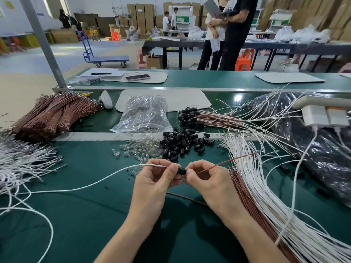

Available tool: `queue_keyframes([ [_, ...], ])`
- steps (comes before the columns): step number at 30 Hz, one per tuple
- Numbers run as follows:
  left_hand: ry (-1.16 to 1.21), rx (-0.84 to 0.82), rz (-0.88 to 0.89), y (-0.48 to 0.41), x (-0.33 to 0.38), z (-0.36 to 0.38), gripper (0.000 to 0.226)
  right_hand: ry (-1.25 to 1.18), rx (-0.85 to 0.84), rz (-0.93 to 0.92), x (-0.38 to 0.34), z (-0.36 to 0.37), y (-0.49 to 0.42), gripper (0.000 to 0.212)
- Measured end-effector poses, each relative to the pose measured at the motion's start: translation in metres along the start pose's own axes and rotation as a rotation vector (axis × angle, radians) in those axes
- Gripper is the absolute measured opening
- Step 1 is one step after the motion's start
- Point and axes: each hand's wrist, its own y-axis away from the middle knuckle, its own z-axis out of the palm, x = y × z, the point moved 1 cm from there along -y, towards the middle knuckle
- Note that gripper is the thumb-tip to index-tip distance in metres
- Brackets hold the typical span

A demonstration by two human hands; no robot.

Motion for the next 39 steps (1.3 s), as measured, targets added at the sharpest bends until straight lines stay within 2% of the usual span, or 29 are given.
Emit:
queue_keyframes([
  [6, 0.141, 0.036, -0.052, -0.001, 0.003, 0.003, 0.025, -0.487, -0.051, 0.199, -0.002, 0.008, -0.004, 0.017],
  [9, 0.190, 0.058, -0.068, -0.002, 0.004, 0.003, 0.027, -0.647, -0.053, 0.315, -0.001, 0.008, -0.006, 0.032],
  [12, 0.210, 0.064, -0.078, -0.002, 0.006, 0.002, 0.029, -0.607, -0.145, 0.275, -0.001, 0.012, -0.004, 0.044],
  [14, 0.218, 0.059, -0.092, -0.002, 0.007, 0.002, 0.029, -0.521, -0.194, 0.197, 0.000, 0.014, -0.001, 0.039],
  [19, 0.173, 0.001, -0.142, 0.000, 0.006, 0.004, 0.023, -0.449, -0.145, 0.167, -0.003, 0.011, 0.000, 0.035],
  [24, 0.110, -0.057, -0.140, 0.000, 0.008, 0.003, 0.027, -0.453, -0.099, 0.171, -0.003, 0.008, -0.002, 0.023],
  [27, -0.033, -0.014, -0.099, -0.001, 0.005, 0.000, 0.036, -0.467, -0.078, 0.176, -0.002, 0.009, -0.002, 0.016],
  [30, -0.167, 0.005, -0.027, 0.000, 0.004, -0.001, 0.035, -0.437, -0.069, 0.173, -0.002, 0.009, -0.002, 0.015],
  [33, -0.154, 0.041, 0.007, 0.001, 0.004, -0.002, 0.033, -0.423, -0.033, 0.173, 0.000, 0.009, -0.002, 0.016],
  [35, -0.100, 0.058, -0.009, 0.000, 0.004, -0.003, 0.032, -0.429, -0.025, 0.173, 0.000, 0.010, -0.002, 0.023],
  [37, -0.060, 0.051, -0.034, 0.000, 0.004, -0.003, 0.031, -0.441, -0.031, 0.167, -0.001, 0.011, -0.001, 0.032],
  [39, -0.047, 0.016, -0.051, -0.001, 0.005, -0.002, 0.023, -0.439, -0.053, 0.160, -0.001, 0.012, -0.001, 0.031],
])
